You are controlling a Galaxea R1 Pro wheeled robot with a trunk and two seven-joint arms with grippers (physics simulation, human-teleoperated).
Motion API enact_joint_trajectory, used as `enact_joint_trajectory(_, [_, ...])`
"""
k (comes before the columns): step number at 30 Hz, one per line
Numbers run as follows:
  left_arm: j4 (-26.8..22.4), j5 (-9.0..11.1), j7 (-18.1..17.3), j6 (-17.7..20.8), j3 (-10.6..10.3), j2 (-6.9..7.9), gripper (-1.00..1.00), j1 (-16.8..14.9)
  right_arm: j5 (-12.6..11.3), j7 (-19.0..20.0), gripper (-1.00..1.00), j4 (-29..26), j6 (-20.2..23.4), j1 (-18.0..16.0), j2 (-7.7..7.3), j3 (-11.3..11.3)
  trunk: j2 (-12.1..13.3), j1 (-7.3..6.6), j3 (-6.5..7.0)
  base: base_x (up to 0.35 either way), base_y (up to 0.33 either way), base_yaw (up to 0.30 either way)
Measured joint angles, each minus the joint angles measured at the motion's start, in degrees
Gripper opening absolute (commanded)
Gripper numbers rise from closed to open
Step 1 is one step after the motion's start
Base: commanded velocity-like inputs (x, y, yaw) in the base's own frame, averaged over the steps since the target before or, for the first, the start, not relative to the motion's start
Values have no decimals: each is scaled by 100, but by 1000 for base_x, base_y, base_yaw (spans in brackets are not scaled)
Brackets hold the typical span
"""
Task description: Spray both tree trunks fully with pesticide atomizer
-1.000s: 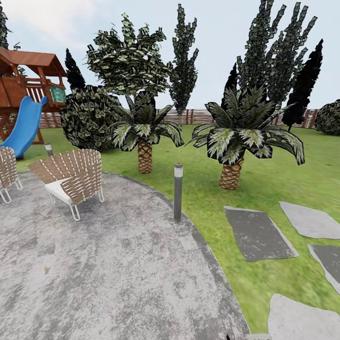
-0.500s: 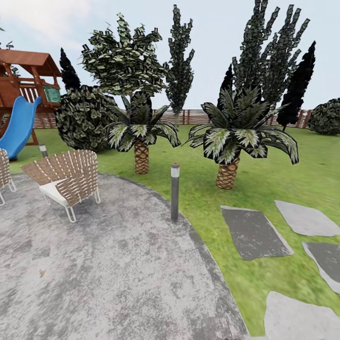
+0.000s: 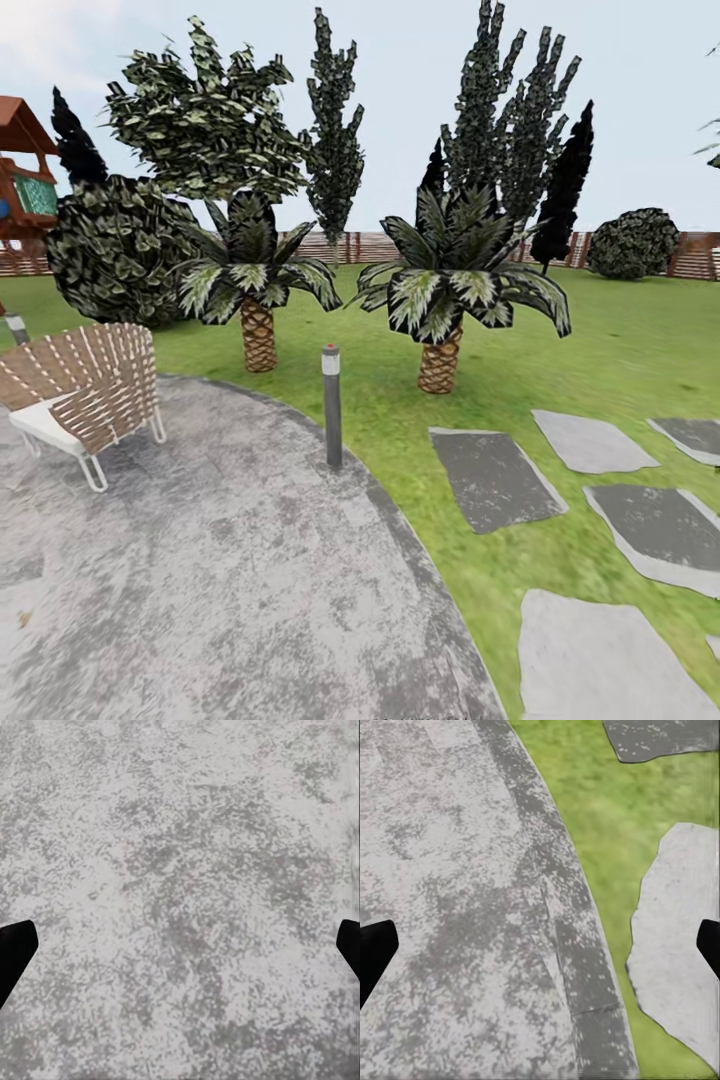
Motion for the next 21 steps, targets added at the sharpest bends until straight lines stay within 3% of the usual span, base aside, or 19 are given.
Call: enact_joint_trajectory(21, [0,0,1,0,-2,-2,100,0,-4,-2,100,0,0,0,1,-2,-843,461,-454,0,0,-277])
